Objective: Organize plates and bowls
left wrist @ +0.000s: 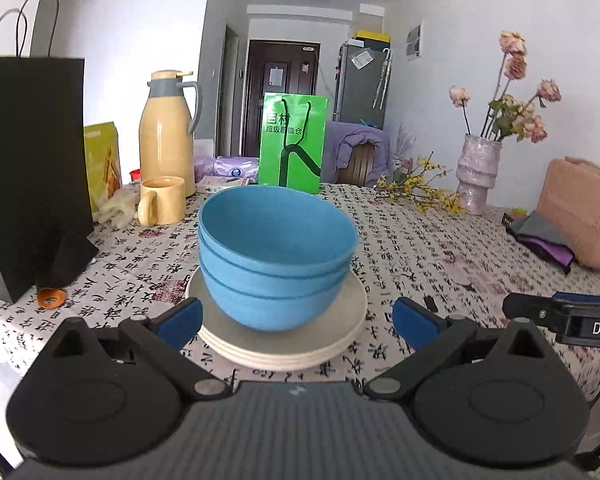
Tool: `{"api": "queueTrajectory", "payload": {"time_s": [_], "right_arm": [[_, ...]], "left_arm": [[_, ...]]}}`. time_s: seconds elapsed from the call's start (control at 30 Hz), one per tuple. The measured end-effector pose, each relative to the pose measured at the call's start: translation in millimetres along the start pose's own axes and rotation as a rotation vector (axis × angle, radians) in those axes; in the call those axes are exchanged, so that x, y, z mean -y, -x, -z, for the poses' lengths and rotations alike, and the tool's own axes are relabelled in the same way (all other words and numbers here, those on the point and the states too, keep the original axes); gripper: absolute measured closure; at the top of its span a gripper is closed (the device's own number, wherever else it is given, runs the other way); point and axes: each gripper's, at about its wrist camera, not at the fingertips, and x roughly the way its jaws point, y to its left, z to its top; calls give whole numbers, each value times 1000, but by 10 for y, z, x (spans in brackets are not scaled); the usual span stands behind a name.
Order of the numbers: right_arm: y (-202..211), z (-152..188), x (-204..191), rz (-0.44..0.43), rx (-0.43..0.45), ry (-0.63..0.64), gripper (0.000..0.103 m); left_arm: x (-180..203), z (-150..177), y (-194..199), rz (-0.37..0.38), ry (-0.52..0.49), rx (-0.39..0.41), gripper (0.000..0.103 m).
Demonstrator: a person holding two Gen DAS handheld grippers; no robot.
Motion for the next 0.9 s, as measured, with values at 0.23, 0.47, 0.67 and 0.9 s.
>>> {"api": "queueTrajectory", "payload": {"time_s": [0.23, 0.47, 0.67, 0.9], "right_arm": [[386, 180, 24, 35, 66, 28, 11], [703, 392, -70, 40, 109, 110, 9], [877, 605, -82, 86, 119, 109, 9], [1111, 800, -78, 147, 128, 105, 9]], "left_arm": [[130, 153, 320, -7, -33, 29, 0], [121, 425, 593, -6, -38, 21, 0], [119, 617, 660, -2, -45, 4, 0], [201, 649, 857, -24, -71, 71, 0]]}}
